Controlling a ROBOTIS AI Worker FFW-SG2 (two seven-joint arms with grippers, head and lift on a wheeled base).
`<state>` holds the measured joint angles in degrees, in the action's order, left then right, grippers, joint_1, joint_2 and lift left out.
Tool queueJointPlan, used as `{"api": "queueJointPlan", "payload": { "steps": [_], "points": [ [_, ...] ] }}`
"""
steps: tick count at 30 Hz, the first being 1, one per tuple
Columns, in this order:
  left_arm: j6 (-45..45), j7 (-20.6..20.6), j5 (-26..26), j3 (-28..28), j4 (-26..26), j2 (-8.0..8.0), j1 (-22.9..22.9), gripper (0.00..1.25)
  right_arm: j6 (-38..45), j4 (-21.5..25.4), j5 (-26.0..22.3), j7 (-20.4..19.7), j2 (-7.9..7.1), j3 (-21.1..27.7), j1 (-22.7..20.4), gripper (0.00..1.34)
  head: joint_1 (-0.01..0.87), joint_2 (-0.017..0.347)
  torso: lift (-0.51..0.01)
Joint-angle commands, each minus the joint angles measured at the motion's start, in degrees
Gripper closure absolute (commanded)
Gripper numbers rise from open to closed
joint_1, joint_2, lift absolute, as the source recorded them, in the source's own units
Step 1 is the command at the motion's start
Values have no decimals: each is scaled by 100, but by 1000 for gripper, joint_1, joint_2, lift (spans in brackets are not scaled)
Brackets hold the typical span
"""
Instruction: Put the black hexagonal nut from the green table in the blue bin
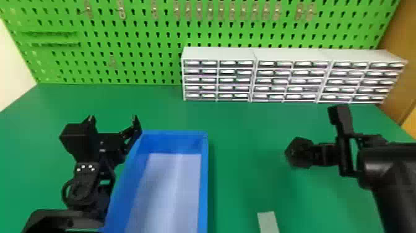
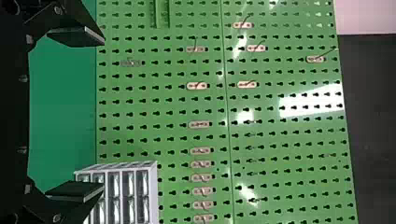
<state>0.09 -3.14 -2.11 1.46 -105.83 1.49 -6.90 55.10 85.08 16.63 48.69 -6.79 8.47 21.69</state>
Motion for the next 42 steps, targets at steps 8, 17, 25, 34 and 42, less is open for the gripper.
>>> {"api": "queueJointPlan", "payload": {
  "steps": [8,17,25,34,42],
  "points": [
    [0,-2,0,-14,9,0,13,183,-8,949,-669,-413,-7,295,-95,1088,657,57,-95],
    [0,7,0,-41,27,0,4,183,-237,1767,-1355,-1116,11,418,-306,1088,657,57,-95],
    [0,-2,0,-76,36,0,13,183,-632,2241,-1829,-1714,46,436,-482,1090,657,57,-95],
    [0,-2,0,-85,36,0,13,183,-676,2435,-2313,-1846,-7,155,-482,1090,657,57,-95],
    [0,-2,0,-102,53,0,31,183,-659,2479,-2823,-2004,-77,-417,-403,1088,657,57,-95]
  ]
}}
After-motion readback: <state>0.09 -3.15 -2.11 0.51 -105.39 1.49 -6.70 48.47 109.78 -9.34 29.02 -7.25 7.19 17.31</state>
